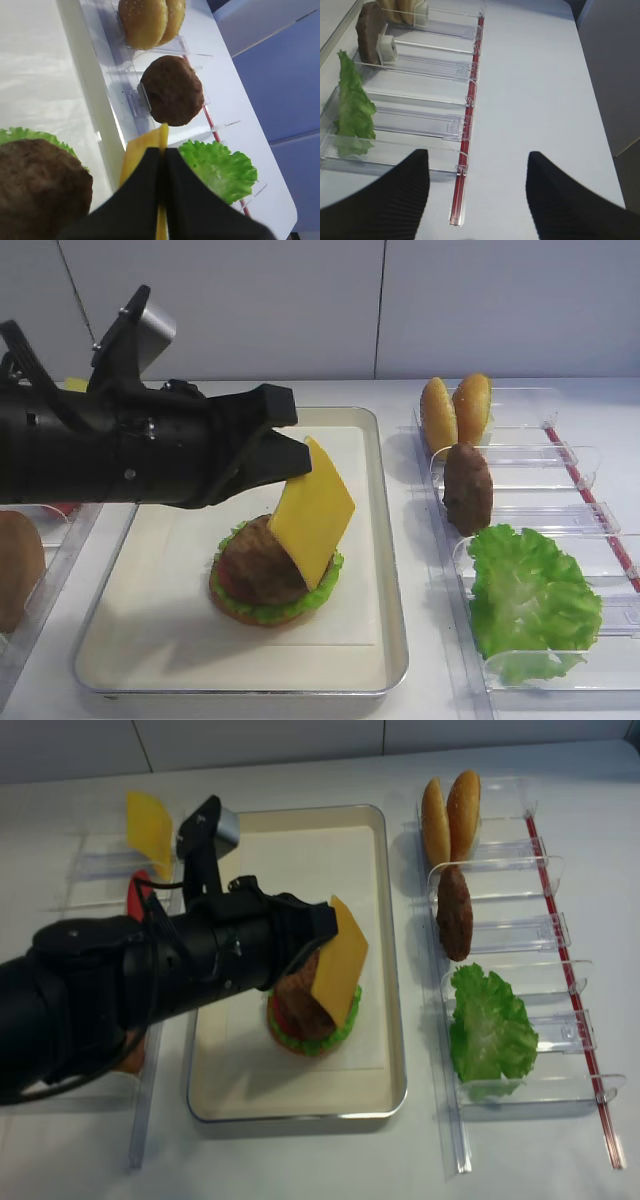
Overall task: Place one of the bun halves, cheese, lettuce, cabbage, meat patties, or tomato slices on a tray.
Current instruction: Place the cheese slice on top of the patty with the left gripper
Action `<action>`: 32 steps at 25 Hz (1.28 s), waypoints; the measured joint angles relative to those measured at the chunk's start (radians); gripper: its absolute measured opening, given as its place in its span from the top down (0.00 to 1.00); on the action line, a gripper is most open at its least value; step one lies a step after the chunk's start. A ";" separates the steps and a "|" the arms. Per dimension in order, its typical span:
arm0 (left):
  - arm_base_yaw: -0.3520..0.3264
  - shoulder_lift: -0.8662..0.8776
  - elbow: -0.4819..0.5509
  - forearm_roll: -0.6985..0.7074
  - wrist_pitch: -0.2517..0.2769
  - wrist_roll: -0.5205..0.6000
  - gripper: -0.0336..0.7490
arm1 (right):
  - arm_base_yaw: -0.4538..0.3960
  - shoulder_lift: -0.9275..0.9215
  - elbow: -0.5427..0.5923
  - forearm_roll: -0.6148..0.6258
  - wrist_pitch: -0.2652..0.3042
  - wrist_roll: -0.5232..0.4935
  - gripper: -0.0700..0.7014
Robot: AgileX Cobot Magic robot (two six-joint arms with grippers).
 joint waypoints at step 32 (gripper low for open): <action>-0.010 0.065 0.004 0.146 -0.171 0.071 0.95 | 0.000 0.000 0.000 0.000 0.000 -0.004 0.33</action>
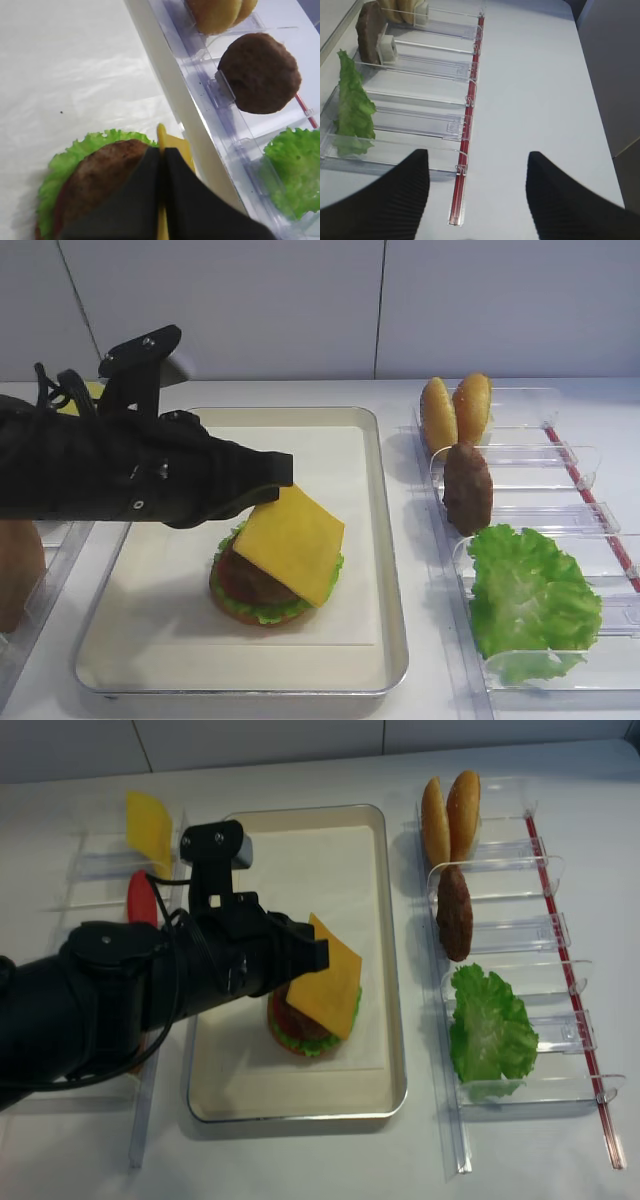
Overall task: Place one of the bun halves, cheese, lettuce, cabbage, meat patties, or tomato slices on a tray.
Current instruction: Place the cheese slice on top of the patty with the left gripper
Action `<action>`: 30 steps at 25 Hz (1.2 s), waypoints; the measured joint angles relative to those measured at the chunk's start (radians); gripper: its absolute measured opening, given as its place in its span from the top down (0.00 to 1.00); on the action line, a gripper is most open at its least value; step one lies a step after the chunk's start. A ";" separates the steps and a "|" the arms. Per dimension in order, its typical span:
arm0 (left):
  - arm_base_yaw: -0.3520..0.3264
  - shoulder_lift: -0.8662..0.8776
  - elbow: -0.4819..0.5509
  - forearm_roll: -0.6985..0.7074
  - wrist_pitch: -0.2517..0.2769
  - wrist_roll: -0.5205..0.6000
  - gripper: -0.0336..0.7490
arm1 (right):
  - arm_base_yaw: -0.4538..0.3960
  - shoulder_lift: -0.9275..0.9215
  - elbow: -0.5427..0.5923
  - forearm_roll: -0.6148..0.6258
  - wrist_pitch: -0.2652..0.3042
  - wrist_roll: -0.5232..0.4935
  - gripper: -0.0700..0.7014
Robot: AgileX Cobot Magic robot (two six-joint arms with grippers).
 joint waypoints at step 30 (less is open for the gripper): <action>0.000 0.000 0.025 0.022 -0.087 0.079 0.95 | 0.000 0.000 0.000 0.000 0.000 0.000 0.33</action>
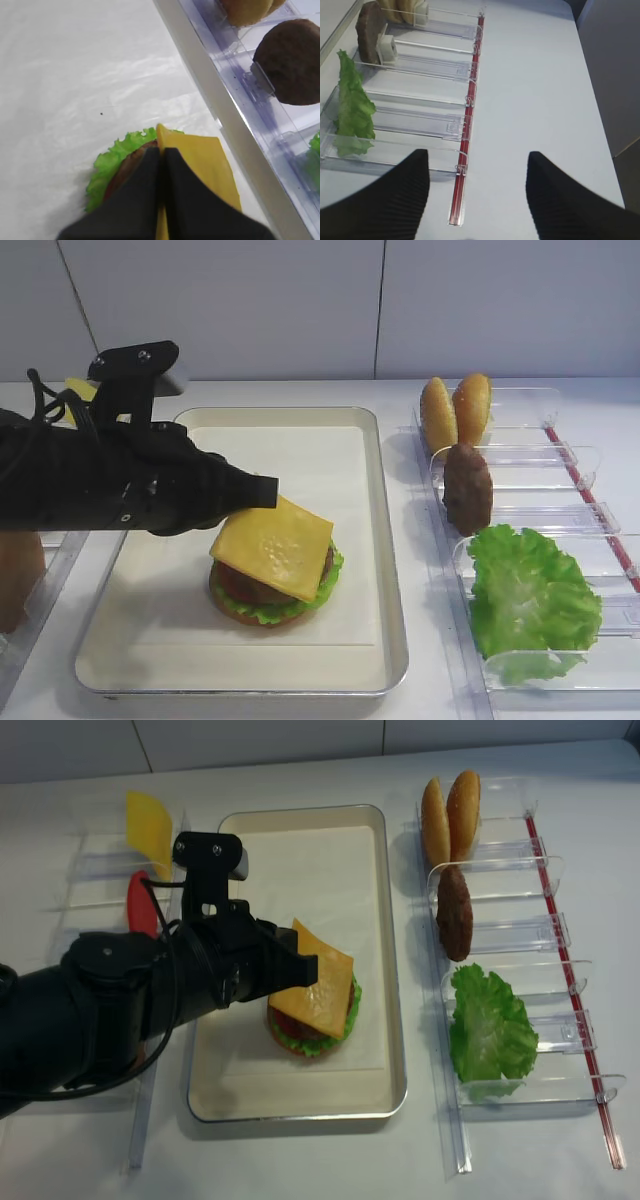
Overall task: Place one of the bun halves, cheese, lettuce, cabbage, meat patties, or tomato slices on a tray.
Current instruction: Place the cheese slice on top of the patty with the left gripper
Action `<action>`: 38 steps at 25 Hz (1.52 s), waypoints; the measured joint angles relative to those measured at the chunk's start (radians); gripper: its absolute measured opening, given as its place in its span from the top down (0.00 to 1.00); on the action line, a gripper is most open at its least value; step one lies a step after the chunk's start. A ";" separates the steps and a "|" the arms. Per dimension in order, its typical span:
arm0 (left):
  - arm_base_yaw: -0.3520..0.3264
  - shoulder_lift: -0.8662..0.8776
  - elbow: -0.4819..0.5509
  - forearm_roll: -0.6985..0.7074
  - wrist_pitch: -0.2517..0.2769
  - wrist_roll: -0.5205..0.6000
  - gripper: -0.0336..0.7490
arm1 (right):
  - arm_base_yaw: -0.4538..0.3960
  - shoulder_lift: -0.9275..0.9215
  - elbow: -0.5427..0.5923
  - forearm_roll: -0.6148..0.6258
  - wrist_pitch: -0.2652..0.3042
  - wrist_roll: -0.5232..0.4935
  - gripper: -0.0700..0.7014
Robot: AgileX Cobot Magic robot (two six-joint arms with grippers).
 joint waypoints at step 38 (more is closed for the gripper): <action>0.000 0.001 0.000 -0.168 -0.369 0.792 0.40 | 0.000 0.000 0.000 0.000 0.000 0.004 0.33</action>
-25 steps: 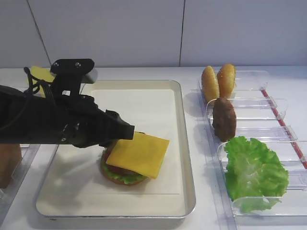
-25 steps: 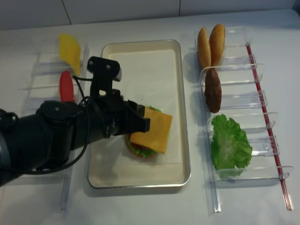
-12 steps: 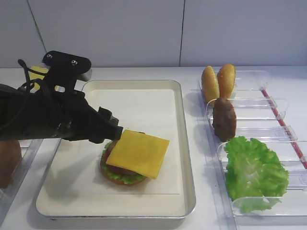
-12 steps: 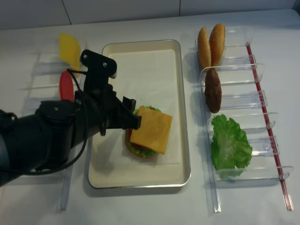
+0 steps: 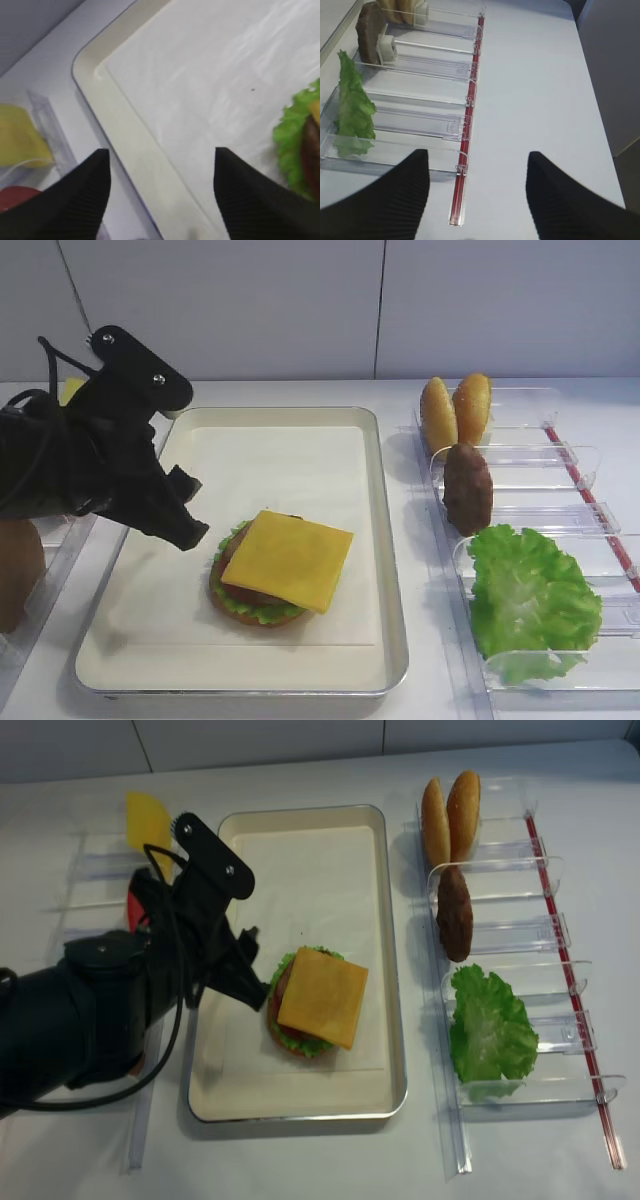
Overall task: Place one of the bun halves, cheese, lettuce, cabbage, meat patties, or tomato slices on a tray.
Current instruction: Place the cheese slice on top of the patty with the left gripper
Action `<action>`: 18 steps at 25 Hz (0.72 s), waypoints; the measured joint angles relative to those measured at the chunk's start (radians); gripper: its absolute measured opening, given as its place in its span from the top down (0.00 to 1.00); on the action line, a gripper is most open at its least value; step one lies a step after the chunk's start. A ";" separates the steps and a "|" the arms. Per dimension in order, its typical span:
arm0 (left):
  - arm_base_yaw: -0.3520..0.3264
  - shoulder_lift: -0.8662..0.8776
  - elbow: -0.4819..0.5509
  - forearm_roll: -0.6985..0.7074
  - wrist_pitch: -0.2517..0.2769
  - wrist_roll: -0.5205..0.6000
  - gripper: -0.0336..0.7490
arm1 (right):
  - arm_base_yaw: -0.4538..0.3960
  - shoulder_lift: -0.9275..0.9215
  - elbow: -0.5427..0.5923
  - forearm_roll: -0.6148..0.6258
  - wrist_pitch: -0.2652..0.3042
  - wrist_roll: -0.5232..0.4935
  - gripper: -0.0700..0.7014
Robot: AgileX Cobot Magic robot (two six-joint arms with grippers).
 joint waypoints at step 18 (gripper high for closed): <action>0.000 -0.063 -0.070 0.000 0.007 -0.022 0.41 | 0.000 0.000 0.000 0.000 0.000 0.000 0.33</action>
